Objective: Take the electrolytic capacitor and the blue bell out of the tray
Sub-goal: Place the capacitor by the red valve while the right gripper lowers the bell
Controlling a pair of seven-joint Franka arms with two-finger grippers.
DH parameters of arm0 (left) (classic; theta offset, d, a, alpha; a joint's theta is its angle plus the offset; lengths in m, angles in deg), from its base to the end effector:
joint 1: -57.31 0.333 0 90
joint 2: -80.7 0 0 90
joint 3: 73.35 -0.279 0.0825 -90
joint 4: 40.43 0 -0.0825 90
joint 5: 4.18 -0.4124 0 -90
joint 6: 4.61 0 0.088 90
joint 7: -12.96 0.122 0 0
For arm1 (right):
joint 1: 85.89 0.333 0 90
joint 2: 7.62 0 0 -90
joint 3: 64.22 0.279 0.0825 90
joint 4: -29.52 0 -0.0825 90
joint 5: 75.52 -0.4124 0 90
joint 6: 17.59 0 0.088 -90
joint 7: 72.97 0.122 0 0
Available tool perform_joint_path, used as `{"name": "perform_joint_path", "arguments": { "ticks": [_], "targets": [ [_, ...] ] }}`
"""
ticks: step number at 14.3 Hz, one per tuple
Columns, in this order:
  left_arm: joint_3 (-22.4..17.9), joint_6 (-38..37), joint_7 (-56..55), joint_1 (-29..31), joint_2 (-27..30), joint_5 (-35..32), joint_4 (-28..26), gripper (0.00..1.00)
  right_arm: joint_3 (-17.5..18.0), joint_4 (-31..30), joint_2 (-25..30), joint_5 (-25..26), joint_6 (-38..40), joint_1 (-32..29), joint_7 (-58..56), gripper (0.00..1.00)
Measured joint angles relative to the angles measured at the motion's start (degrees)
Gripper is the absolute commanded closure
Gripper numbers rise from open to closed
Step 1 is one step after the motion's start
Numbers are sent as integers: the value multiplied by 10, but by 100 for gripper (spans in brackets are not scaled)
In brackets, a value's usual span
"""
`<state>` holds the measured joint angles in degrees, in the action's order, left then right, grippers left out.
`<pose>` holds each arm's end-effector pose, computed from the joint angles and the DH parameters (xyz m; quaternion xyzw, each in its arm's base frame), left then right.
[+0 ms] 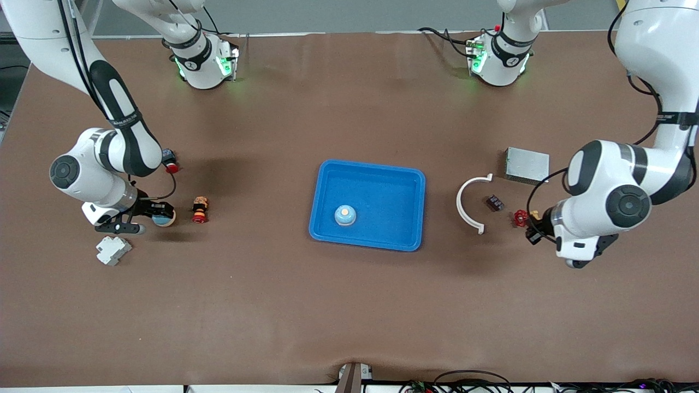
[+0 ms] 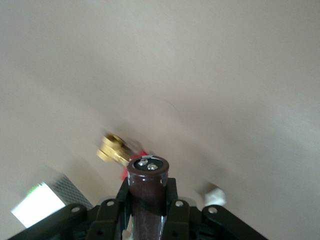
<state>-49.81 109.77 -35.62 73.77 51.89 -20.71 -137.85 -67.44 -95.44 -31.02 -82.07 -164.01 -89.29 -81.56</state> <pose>0.6529 -0.0459 0.2464 -0.9500 -0.3009 0.0560 0.0609 0.5530 -0.0670 0.1239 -0.9993 0.0288 0.0134 0.0216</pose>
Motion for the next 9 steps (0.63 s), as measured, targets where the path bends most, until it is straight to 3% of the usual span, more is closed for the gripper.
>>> {"name": "perform_joint_path", "arguments": {
  "ticks": [7, 8, 9],
  "targets": [
    [-1, 57, 34, 56, -59, -91, -9, 100, 1, 11, -16, -2, -1, 0, 0, 100],
    [-1, 70, 37, 61, -67, -97, -10, 100, 1, 12, -17, -2, -1, 0, 0, 89],
    [-1, 84, 40, 66, -75, -99, -11, 100, 1, 14, -19, -2, -1, 0, 0, 60]
  ]
}}
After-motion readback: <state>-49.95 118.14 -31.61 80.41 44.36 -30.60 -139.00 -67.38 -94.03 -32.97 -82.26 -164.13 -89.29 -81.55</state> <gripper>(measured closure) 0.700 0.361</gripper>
